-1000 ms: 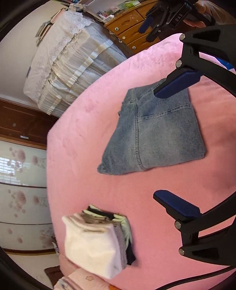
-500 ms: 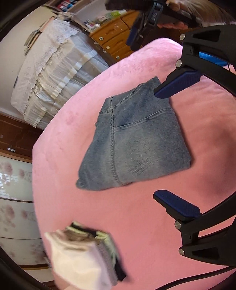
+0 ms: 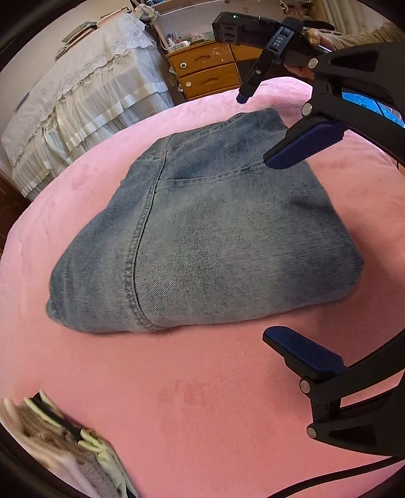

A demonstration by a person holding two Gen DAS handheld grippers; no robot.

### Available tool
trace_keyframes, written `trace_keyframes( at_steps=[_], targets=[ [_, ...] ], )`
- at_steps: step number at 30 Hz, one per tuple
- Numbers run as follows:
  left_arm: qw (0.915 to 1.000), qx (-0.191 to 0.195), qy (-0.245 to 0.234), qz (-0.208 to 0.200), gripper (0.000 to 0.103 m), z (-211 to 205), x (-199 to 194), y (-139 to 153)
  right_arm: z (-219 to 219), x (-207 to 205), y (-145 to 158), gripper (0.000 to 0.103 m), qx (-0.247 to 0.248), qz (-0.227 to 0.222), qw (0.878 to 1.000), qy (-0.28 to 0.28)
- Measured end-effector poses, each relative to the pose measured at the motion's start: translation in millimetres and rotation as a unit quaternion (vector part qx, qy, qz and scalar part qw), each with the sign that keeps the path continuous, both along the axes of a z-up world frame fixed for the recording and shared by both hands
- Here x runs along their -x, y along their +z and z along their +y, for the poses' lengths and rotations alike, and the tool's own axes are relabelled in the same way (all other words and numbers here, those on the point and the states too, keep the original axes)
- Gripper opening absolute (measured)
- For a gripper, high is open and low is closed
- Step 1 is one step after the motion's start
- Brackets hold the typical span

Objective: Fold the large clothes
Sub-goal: 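Grasp the folded jacket end with the left gripper while the right gripper grasps beside it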

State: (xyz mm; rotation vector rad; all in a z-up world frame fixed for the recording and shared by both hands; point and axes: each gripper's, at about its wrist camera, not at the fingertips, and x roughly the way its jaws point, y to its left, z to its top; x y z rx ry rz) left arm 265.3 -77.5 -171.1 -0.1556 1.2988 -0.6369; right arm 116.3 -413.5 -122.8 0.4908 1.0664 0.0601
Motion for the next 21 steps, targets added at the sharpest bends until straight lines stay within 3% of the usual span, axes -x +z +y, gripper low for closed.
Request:
trace_keyframes(
  at_steps=[4, 10, 13, 17, 21],
  targets=[
    [1.0, 0.005, -0.003, -0.001, 0.101, -11.1, -11.4, -16.7, 5.0, -25.1, -21.9, 0.089, -0.011, 0.013, 0.999, 0.033],
    [1.0, 0.007, -0.001, 0.007, 0.101, -18.6, -34.2, -45.9, -1.9, -68.6, -66.8, 0.088, -0.085, 0.023, 0.995, 0.057],
    [0.9987, 0.033, 0.005, 0.039, 0.101, -18.3, -45.6, -66.3, -3.9, -84.7, -81.1, 0.089, -0.128, 0.006, 0.989, 0.074],
    [0.9986, 0.043, -0.01, 0.029, 0.101, -28.4, -52.8, -73.8, -1.8, -98.0, -85.9, 0.088, -0.145, -0.009, 0.984, 0.107],
    [0.9989, 0.034, -0.019, 0.026, 0.101, -38.1, -61.5, -76.5, 4.9, -112.6, -89.8, 0.068, -0.13, 0.0, 0.983, 0.127]
  ],
)
